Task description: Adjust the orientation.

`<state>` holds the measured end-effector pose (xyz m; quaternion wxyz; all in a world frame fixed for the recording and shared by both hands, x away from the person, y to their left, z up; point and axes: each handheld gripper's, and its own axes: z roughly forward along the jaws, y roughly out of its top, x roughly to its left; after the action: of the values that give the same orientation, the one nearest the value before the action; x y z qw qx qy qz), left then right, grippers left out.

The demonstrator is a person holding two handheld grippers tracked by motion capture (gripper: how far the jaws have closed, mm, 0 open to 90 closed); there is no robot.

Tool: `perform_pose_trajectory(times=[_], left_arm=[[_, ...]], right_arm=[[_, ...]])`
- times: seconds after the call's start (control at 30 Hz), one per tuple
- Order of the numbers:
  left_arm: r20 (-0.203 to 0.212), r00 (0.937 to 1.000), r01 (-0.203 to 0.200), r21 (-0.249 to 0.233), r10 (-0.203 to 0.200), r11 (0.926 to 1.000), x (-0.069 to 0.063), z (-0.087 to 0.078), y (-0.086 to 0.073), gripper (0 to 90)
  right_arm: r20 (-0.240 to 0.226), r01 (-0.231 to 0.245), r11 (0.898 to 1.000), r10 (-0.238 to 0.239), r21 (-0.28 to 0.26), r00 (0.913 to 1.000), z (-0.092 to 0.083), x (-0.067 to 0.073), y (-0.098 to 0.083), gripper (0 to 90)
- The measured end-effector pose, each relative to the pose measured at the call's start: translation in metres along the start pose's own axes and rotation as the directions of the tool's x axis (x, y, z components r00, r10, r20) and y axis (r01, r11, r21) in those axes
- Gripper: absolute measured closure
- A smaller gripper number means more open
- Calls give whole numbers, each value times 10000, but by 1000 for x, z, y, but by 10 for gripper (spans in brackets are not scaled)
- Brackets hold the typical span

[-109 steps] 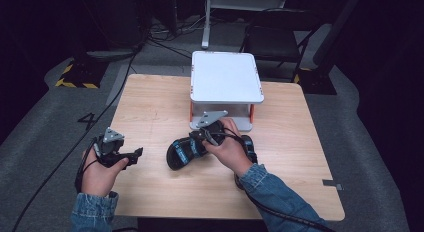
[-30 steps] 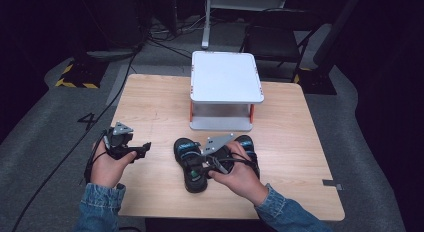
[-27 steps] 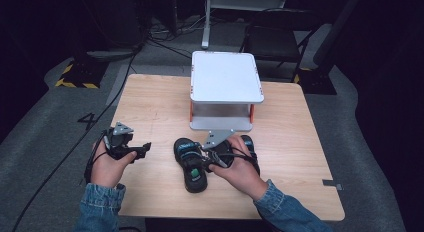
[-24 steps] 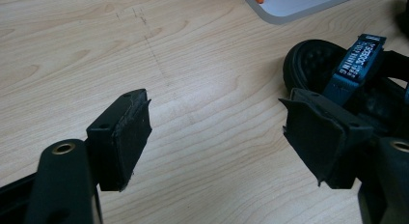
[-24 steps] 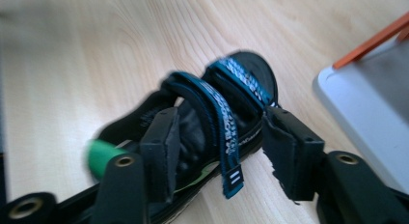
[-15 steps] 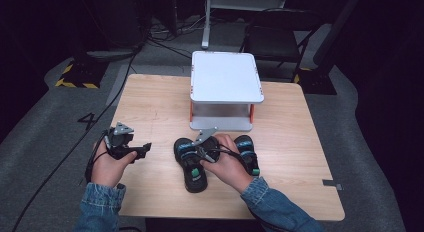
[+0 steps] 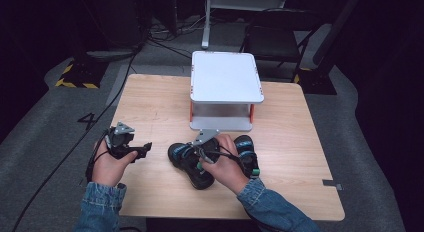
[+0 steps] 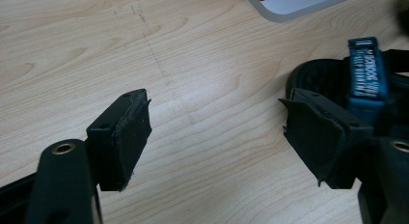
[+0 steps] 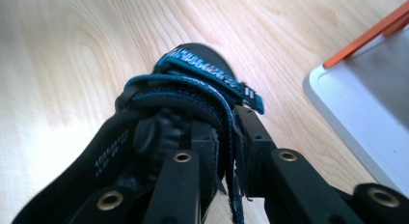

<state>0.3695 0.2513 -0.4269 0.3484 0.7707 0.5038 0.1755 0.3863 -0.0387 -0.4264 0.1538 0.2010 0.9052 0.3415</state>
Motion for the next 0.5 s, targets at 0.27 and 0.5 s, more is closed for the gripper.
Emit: perform_pose_trajectory(times=[0.27, 0.5], left_arm=[[144, 9998, -100, -14, 100, 9999, -1, 9, 8, 247], [253, 9991, -354, 58, 353, 9994, -8, 15, 14, 246]], right_arm=[[459, -222, 9892, 291, -1449, 9985, -61, -8, 0, 801], [1090, -797, 9674, 1085, -2403, 9881, -117, -24, -22, 803]])
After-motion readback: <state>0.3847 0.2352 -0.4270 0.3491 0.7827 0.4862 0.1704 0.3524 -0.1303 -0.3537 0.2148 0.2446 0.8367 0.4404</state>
